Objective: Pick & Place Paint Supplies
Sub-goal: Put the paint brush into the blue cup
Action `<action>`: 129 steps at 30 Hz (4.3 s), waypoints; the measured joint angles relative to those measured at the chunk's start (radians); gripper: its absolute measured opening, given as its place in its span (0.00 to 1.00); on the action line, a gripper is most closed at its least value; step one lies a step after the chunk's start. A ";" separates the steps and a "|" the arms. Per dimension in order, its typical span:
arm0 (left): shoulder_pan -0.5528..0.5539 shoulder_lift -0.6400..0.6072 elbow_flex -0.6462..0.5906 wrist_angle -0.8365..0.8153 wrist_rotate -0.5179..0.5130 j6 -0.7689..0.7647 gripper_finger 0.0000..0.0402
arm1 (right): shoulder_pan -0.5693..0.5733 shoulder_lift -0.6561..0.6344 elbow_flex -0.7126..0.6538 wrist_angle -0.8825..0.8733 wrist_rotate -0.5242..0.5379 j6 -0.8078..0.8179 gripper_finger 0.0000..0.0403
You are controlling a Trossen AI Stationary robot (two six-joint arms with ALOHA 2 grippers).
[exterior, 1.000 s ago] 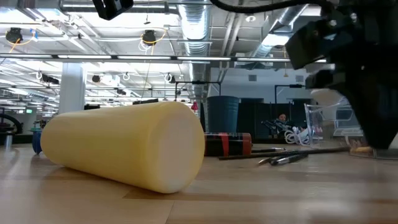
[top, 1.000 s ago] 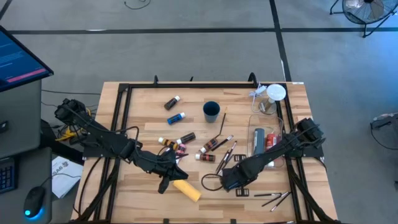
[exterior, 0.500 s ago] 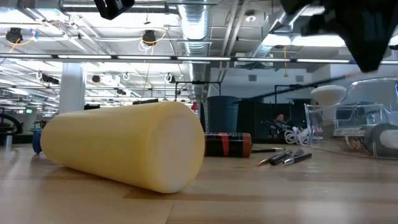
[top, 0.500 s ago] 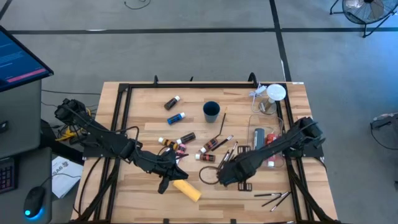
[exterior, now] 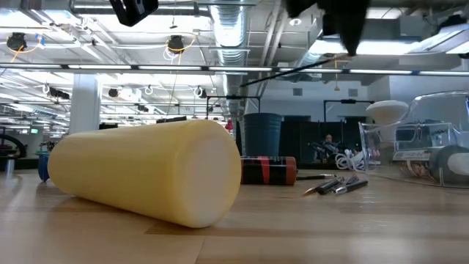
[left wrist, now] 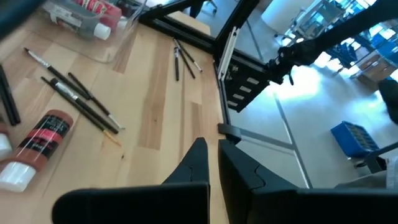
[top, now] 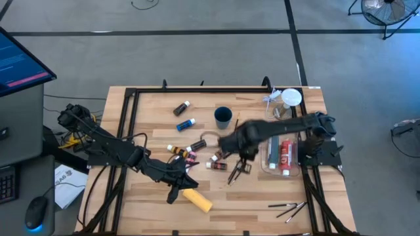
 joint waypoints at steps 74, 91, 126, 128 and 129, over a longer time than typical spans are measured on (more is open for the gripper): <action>0.049 0.000 0.000 -0.070 0.179 0.078 0.00 | -0.727 -0.135 0.056 0.001 -0.925 0.346 0.00; 0.042 0.000 0.000 -0.070 0.179 0.109 0.00 | -0.754 -0.062 -0.045 0.001 -0.899 0.275 0.00; 0.047 0.000 0.000 -0.072 0.154 0.112 0.00 | -0.794 -0.002 -0.044 0.001 -0.929 0.257 0.06; 0.047 0.000 0.000 -0.072 0.152 0.112 0.00 | -0.794 -0.001 -0.044 0.003 -0.927 0.263 0.06; 0.047 0.000 0.000 -0.072 0.152 0.112 0.00 | -0.794 -0.001 -0.044 0.008 -0.927 0.266 0.07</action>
